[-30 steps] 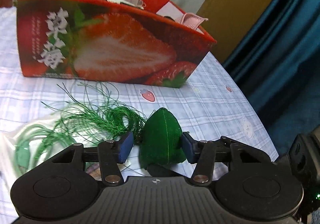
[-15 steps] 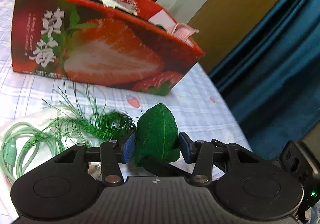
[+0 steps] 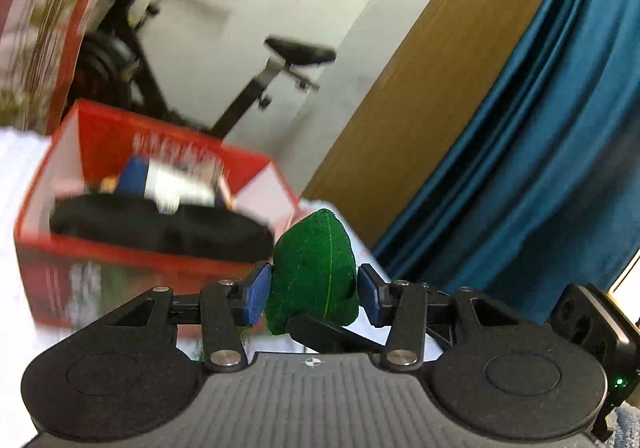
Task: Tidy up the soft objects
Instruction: 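Carry the green pouch with both grippers into the box and release it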
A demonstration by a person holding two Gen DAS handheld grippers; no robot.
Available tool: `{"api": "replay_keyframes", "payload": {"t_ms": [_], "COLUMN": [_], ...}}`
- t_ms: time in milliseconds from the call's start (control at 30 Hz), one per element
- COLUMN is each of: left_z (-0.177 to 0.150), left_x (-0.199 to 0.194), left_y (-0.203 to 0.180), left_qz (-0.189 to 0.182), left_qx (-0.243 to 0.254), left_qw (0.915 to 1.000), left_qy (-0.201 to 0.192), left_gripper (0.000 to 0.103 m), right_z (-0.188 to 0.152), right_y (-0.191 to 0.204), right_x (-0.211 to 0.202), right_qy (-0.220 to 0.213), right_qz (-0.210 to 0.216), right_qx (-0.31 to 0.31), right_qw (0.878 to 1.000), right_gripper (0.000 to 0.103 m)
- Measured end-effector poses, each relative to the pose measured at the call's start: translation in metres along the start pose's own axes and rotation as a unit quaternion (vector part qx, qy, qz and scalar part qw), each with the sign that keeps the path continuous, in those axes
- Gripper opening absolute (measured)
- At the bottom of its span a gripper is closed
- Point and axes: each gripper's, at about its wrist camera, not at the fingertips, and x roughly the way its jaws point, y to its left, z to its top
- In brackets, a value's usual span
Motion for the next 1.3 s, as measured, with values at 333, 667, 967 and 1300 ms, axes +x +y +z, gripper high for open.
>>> {"api": "replay_keyframes", "payload": {"t_ms": [333, 667, 967, 1300], "left_z": [0.067, 0.064, 0.047, 0.045], "left_x": [0.017, 0.071, 0.101, 0.056], "left_y": [-0.022, -0.012, 0.005, 0.026], "left_qz": [0.010, 0.023, 0.058, 0.132], "left_qx": [0.052, 0.053, 0.055, 0.081], "left_qw": [0.9963, 0.9983, 0.9962, 0.9876], "left_qy": [-0.068, -0.015, 0.034, 0.026], "left_gripper": [0.049, 0.049, 0.049, 0.055], "right_z": [0.089, 0.089, 0.035, 0.018], "right_y": [-0.019, -0.059, -0.084, -0.068], "right_x": [0.025, 0.062, 0.086, 0.074], "right_qy": [-0.037, -0.010, 0.068, 0.085], "right_qz": [-0.015, -0.038, -0.056, -0.064], "right_qx": [-0.060, -0.056, -0.003, -0.014], "right_qw": [0.997, 0.998, 0.996, 0.994], "right_gripper": [0.049, 0.049, 0.053, 0.056]}}
